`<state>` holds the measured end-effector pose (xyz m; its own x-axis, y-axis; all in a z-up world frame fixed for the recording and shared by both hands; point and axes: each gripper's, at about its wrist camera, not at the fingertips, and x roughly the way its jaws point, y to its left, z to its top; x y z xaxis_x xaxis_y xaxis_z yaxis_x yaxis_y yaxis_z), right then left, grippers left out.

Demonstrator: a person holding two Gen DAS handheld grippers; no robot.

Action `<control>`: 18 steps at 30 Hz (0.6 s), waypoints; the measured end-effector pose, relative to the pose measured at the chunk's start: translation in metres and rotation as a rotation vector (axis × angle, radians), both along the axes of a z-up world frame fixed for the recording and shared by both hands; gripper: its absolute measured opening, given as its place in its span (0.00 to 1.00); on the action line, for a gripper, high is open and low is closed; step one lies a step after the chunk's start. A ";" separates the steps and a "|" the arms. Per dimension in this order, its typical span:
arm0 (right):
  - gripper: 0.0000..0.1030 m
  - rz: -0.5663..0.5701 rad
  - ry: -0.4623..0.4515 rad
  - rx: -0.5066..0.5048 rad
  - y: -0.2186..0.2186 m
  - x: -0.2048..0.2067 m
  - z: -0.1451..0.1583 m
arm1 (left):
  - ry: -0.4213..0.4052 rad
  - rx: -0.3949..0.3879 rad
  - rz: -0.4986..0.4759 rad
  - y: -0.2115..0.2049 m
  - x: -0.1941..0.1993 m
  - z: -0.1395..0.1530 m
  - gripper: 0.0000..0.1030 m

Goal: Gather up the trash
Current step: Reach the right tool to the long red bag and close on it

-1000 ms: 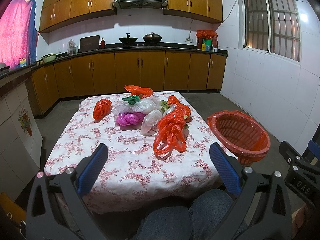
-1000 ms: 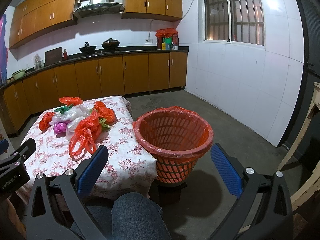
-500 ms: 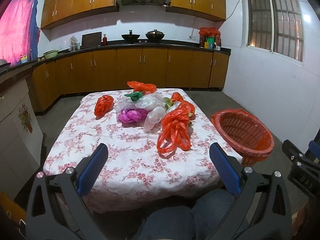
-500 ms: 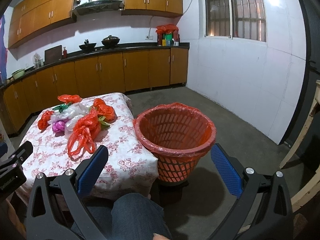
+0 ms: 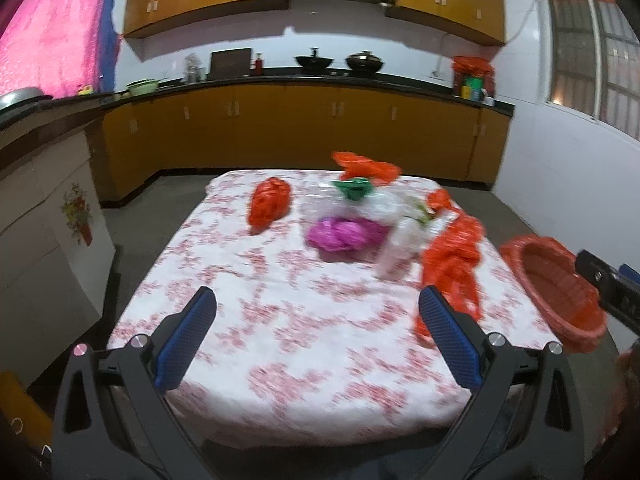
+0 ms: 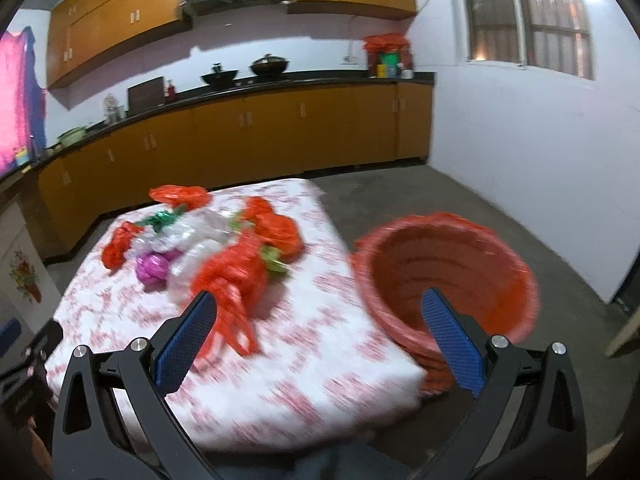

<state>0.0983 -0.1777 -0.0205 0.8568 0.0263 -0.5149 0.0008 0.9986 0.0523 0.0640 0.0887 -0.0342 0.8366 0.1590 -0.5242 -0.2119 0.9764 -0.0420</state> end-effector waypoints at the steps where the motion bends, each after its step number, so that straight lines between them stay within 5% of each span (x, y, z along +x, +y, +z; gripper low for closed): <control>1: 0.98 0.012 0.007 0.008 0.005 0.009 -0.002 | 0.001 -0.003 0.013 0.007 0.003 -0.001 0.96; 18: 0.95 0.068 0.121 -0.105 0.073 0.118 -0.069 | 0.078 -0.063 0.067 0.061 0.048 -0.037 0.96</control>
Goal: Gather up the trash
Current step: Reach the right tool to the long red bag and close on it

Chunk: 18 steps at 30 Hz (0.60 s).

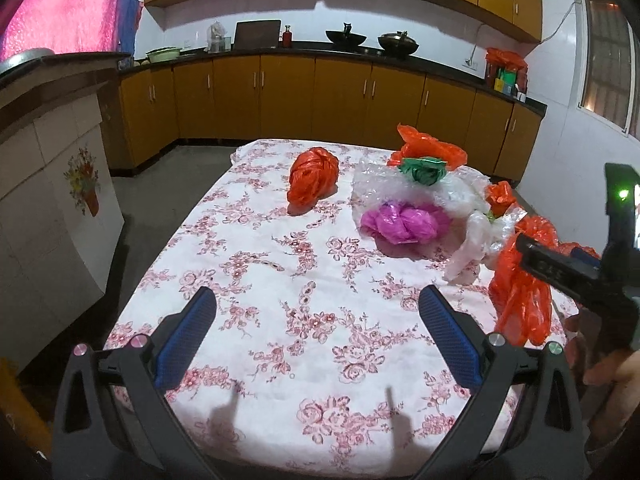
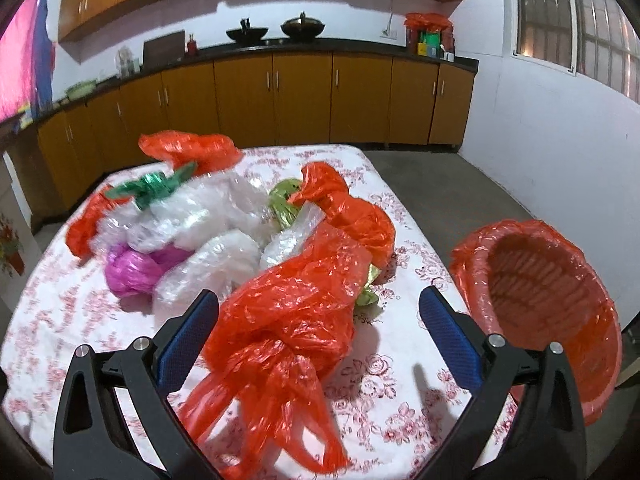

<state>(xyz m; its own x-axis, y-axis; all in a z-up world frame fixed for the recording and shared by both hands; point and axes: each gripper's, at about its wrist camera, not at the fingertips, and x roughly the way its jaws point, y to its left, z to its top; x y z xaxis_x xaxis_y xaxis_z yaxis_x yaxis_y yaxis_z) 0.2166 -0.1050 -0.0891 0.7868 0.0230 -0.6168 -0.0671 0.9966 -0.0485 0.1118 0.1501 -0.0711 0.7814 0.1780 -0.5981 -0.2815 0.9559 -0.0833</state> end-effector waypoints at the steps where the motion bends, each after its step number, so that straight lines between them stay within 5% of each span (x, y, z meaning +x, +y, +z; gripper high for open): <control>1: 0.92 0.003 0.009 -0.007 0.001 0.001 -0.002 | 0.001 -0.001 -0.001 0.000 0.002 -0.001 0.96; 11: 0.38 0.092 0.044 0.029 -0.001 -0.005 -0.010 | 0.001 -0.009 -0.057 -0.011 0.023 -0.002 0.86; 18: 0.26 0.108 0.018 0.103 -0.021 -0.020 0.005 | 0.002 -0.018 -0.136 -0.030 0.048 0.001 0.74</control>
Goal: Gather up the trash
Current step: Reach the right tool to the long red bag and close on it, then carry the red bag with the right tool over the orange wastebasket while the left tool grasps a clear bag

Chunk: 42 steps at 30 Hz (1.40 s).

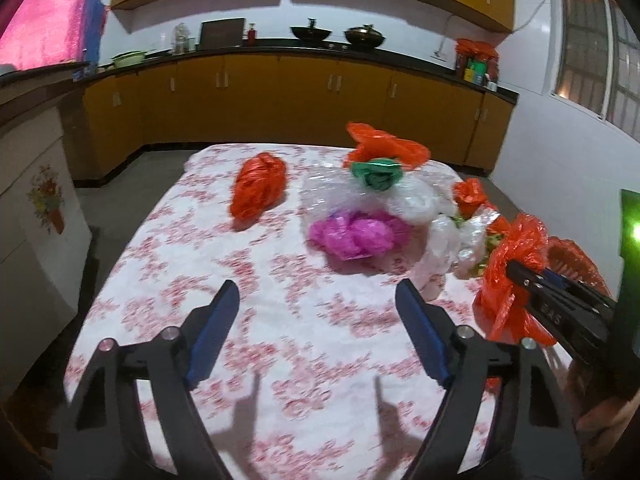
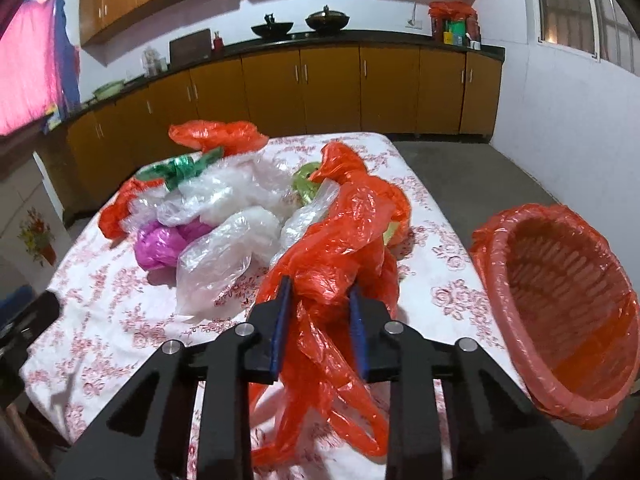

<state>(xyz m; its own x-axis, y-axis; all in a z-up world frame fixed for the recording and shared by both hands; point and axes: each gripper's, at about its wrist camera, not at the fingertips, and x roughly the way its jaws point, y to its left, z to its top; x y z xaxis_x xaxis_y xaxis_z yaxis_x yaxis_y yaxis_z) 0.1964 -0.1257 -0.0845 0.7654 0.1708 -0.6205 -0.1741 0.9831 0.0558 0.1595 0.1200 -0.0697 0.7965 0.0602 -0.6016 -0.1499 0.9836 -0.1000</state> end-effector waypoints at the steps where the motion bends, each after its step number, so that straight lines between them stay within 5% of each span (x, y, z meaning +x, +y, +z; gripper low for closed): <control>1: 0.25 -0.001 -0.005 0.012 -0.005 -0.003 0.003 | 0.000 0.001 -0.011 -0.003 0.003 0.000 0.73; 9: 0.25 -0.061 -0.028 0.037 -0.045 -0.019 0.014 | -0.005 0.016 -0.152 -0.054 0.050 0.002 0.67; 18: 0.25 -0.114 -0.017 0.034 -0.079 -0.024 0.015 | 0.106 0.006 -0.202 -0.088 0.106 -0.027 0.56; 23: 0.25 -0.130 -0.013 0.045 -0.088 -0.024 0.012 | 0.142 -0.030 -0.242 -0.087 0.119 -0.037 0.14; 25: 0.25 -0.132 -0.011 0.049 -0.089 -0.025 0.012 | 0.129 -0.035 -0.253 -0.087 0.117 -0.035 0.08; 42: 0.25 -0.126 -0.065 0.062 -0.095 -0.045 0.032 | -0.018 -0.056 -0.305 -0.079 0.046 0.023 0.05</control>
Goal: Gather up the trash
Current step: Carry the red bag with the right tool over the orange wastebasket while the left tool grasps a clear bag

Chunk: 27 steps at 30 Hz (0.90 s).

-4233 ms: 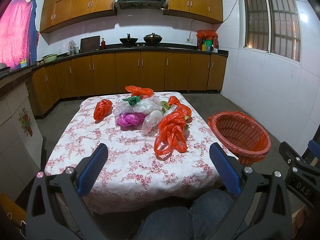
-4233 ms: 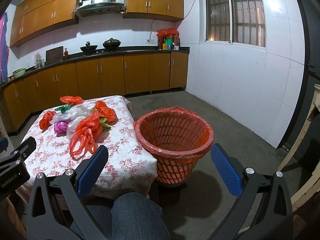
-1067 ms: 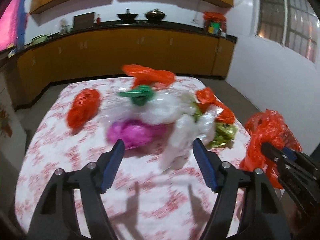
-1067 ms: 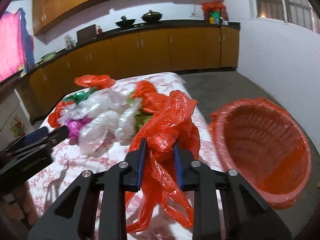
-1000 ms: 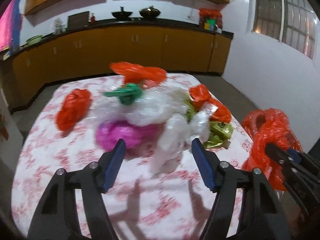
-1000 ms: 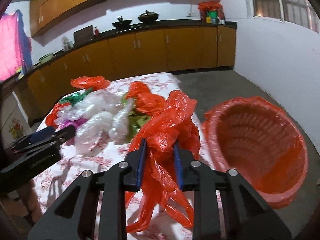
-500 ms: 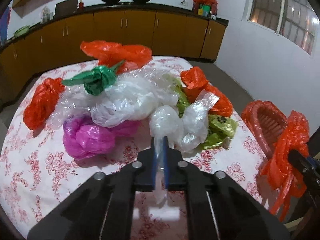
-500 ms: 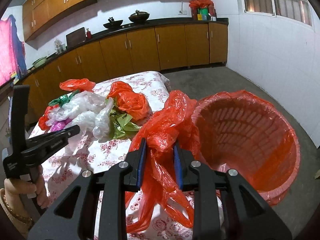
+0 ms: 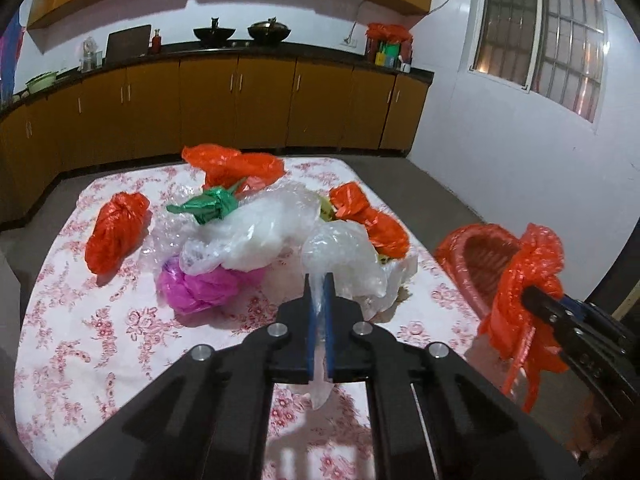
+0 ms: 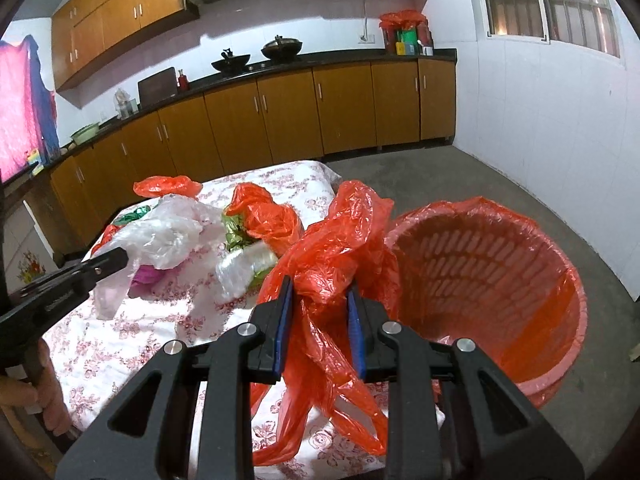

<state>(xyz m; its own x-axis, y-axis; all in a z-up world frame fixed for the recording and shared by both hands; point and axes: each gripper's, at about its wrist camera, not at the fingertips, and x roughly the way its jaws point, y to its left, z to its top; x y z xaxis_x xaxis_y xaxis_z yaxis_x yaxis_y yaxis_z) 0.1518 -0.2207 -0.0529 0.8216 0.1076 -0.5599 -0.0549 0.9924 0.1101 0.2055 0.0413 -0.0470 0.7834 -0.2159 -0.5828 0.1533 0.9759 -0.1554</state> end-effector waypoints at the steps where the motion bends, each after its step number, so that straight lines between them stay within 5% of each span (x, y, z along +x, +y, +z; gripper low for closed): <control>1: 0.25 -0.002 -0.002 0.000 -0.001 -0.001 0.001 | -0.006 -0.003 -0.004 -0.001 -0.003 0.003 0.05; 27: 0.25 -0.116 -0.030 0.003 -0.050 -0.014 0.008 | -0.078 -0.063 -0.143 -0.064 -0.006 0.039 0.05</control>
<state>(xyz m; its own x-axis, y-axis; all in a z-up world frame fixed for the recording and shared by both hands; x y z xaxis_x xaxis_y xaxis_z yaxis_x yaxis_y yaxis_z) 0.1375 -0.2708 -0.0454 0.8450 0.0126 -0.5346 0.0567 0.9920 0.1130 0.1995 -0.0230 -0.0079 0.7845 -0.3625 -0.5031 0.3039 0.9320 -0.1977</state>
